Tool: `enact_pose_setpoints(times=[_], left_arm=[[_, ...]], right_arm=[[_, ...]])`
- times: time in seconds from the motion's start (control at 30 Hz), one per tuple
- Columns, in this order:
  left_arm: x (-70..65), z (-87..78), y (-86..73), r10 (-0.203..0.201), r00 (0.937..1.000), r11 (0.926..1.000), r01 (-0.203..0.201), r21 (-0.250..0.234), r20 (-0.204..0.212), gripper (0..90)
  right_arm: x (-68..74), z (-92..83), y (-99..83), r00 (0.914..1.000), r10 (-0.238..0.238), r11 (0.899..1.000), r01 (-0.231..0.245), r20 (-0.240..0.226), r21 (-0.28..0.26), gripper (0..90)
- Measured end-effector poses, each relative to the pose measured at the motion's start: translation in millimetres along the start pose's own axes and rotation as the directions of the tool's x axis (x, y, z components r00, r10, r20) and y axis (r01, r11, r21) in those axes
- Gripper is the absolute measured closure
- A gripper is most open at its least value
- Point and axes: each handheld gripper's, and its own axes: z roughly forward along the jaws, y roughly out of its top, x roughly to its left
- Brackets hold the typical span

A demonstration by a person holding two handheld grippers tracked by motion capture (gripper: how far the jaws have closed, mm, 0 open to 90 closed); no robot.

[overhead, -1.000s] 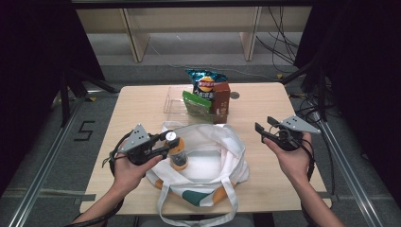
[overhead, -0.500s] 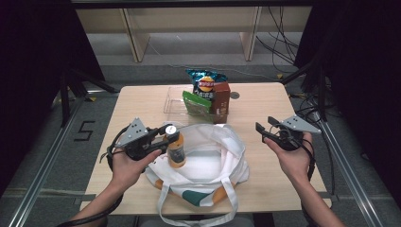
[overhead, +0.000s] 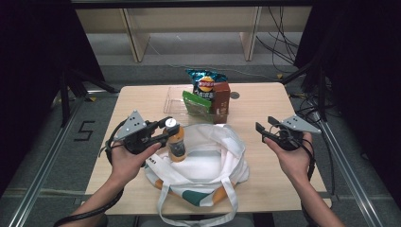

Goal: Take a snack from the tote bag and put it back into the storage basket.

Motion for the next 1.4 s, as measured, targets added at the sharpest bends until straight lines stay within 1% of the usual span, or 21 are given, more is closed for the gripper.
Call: enact_pose_setpoints(times=[0.13, 0.3, 0.33, 0.37, 0.4, 0.47, 0.5, 0.57, 0.6, 0.67, 0.7, 0.77, 0.83, 0.87, 0.9, 0.97, 1.03, 1.1, 1.17, 1.4], left_arm=[[1.5, 1.3, 5.0, 0.007, 1.0, 0.9999, -0.007, -0.008, 0.0, 58.7], [2.7, 2.1, 10.5, 0.011, 0.9999, 0.9999, -0.011, -0.014, -0.008, 58.7], [3.2, 2.3, 11.4, 0.011, 0.9999, 0.9998, -0.011, -0.016, -0.007, 58.7], [4.3, 2.4, 13.0, 0.011, 0.9999, 0.9997, -0.011, -0.021, -0.007, 58.7], [4.8, 2.3, 14.2, 0.008, 0.9999, 0.9997, -0.008, -0.024, -0.009, 58.7], [6.0, 2.2, 16.6, 0.015, 0.9998, 0.9996, -0.015, -0.026, -0.011, 58.7], [6.1, 2.4, 17.7, 0.012, 0.9998, 0.9995, -0.012, -0.029, -0.013, 58.7], [7.3, 2.4, 20.1, 0.017, 0.9998, 0.9993, -0.018, -0.033, -0.014, 58.7], [7.4, 2.5, 20.8, 0.014, 0.9998, 0.9992, -0.014, -0.037, -0.014, 58.7], [8.7, 2.3, 23.3, 0.017, 0.9997, 0.999, -0.018, -0.041, -0.016, 58.7], [9.2, 2.1, 24.3, 0.019, 0.9997, 0.9989, -0.019, -0.042, -0.017, 58.7], [10.4, 1.9, 26.3, 0.023, 0.9996, 0.9986, -0.024, -0.048, -0.019, 58.7], [11.6, 1.9, 28.3, 0.021, 0.9995, 0.9983, -0.022, -0.054, -0.024, 58.7], [12.3, 2.0, 29.2, 0.023, 0.9994, 0.9982, -0.025, -0.055, -0.025, 58.7], [12.8, 2.2, 30.0, 0.021, 0.9994, 0.9981, -0.023, -0.057, -0.026, 58.7], [13.7, 2.5, 31.4, 0.022, 0.9993, 0.9979, -0.024, -0.06, -0.029, 58.8], [14.9, 2.9, 32.8, 0.024, 0.9992, 0.9977, -0.026, -0.063, -0.032, 58.7], [15.6, 3.4, 33.9, 0.023, 0.9991, 0.9975, -0.026, -0.065, -0.035, 58.7], [16.7, 3.7, 34.7, 0.026, 0.999, 0.9969, -0.028, -0.073, -0.037, 58.7], [19.6, 4.9, 38.3, 0.032, 0.9982, 0.9958, -0.036, -0.084, -0.05, 58.7]], right_arm=[[2.0, -0.1, -0.8, 0.9999, 0.013, 1.0, -0.013, 0.009, -0.002, 45.1], [1.7, -0.2, -0.4, 0.9999, 0.013, 1.0, -0.013, 0.006, -0.001, 45.1], [1.9, -0.6, -0.1, 0.9998, 0.022, 1.0, -0.022, 0.004, 0.005, 45.2], [1.2, -0.2, -0.2, 0.9999, 0.014, 1.0, -0.014, 0.002, 0.002, 45.1], [1.4, 0.1, -0.4, 0.9999, 0.016, 1.0, -0.016, 0.004, -0.001, 45.2], [2.1, -0.7, -0.2, 0.9997, 0.023, 1.0, -0.023, 0.005, 0.005, 45.2], [1.2, -0.1, -0.2, 0.9999, 0.012, 1.0, -0.012, 0.004, -0.001, 45.2], [1.1, 0.0, -0.2, 0.9999, 0.014, 1.0, -0.014, 0.002, 0.002, 45.1], [1.1, -0.5, -0.4, 0.9999, 0.009, 1.0, -0.009, 0.012, 0.007, 45.1], [1.0, -0.4, -0.9, 0.9999, 0.008, 1.0, -0.008, 0.015, 0.005, 45.2], [2.8, 0.1, -1.5, 0.9994, 0.025, 1.0, -0.024, 0.023, -0.007, 45.2], [2.2, -0.5, -1.2, 0.9997, 0.02, 1.0, -0.02, 0.015, 0.009, 45.2], [2.4, -0.4, -1.4, 0.9997, 0.018, 1.0, -0.018, 0.015, 0.013, 45.2], [2.4, -0.6, -1.2, 0.9998, 0.017, 1.0, -0.017, 0.006, 0.019, 45.2], [2.3, -0.4, -1.4, 0.9999, 0.014, 1.0, -0.014, 0.009, 0.021, 45.2], [2.3, 0.3, -1.7, 0.9999, 0.011, 1.0, -0.011, 0.013, 0.013, 45.2], [1.2, 1.1, -1.9, 1.0, 0.003, 1.0, -0.003, 0.005, 0.008, 45.2], [1.4, 1.0, -2.2, 0.9999, 0.001, 1.0, -0.002, 0.012, 0.01, 45.2], [3.1, 0.8, -2.6, 0.9998, 0.018, 1.0, -0.018, 0.006, 0.019, 45.2], [3.2, 1.6, -3.2, 0.9999, 0.013, 1.0, -0.013, 0.006, 0.02, 45.2]])
